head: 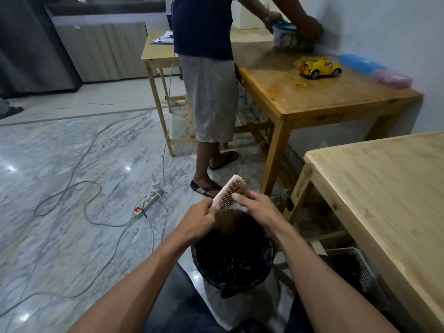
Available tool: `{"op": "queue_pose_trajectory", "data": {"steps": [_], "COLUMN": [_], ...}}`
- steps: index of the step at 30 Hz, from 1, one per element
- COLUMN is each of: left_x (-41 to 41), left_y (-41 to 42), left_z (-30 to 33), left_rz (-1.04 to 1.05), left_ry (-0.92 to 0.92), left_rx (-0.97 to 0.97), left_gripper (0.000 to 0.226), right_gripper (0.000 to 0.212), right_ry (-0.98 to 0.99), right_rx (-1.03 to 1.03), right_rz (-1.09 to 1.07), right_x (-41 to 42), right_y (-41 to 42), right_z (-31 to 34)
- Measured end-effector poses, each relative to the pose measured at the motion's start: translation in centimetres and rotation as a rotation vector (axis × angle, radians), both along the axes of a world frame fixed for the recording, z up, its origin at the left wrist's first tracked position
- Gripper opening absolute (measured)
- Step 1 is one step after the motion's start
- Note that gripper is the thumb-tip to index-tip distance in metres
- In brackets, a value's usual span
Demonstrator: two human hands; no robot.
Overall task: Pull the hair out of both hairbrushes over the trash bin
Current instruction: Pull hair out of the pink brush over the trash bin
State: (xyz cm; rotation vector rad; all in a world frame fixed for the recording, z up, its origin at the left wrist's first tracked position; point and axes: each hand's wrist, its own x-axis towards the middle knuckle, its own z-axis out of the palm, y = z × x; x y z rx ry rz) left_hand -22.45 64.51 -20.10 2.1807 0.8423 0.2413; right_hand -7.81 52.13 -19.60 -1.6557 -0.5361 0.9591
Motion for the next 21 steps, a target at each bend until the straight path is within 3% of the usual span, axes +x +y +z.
{"op": "queue_pose_trajectory", "data": {"steps": [2, 5, 11, 14, 17, 18, 21], "left_x": [-0.1, -0.5, -1.1, -1.0, -1.0, -1.0, -0.8], "left_y": [-0.1, 0.4, 1.5, 1.5, 1.2, 1.1, 0.8], "left_z": [-0.1, 0.2, -0.7, -0.9, -0.7, -0.7, -0.6], "left_rz": [0.018, 0.119, 0.296, 0.199, 0.097, 0.078, 0.033], "left_ry": [-0.034, -0.138, -0.205, -0.138, -0.076, -0.067, -0.019], "left_rx": [-0.159, -0.423, -0.516, -0.38, -0.165, -0.117, -0.003], "left_gripper": [0.024, 0.025, 0.022, 0.024, 0.025, 0.026, 0.026], "right_gripper": [0.021, 0.016, 0.011, 0.015, 0.05, 0.053, 0.041], "right_ry": [-0.051, -0.113, -0.198, -0.223, -0.079, -0.057, -0.096], "right_rx": [-0.024, -0.041, -0.143, -0.218, -0.121, -0.074, 0.005], "right_rz": [-0.038, -0.153, -0.11, -0.014, -0.009, -0.045, -0.101], "right_x": [-0.3, 0.0, 0.5, 0.3, 0.4, 0.5, 0.3], "right_y": [0.0, -0.5, -2.3, -2.0, -1.3, -0.9, 0.1], "right_z": [-0.6, -1.8, -2.6, -2.7, -1.7, -1.2, -0.7]}}
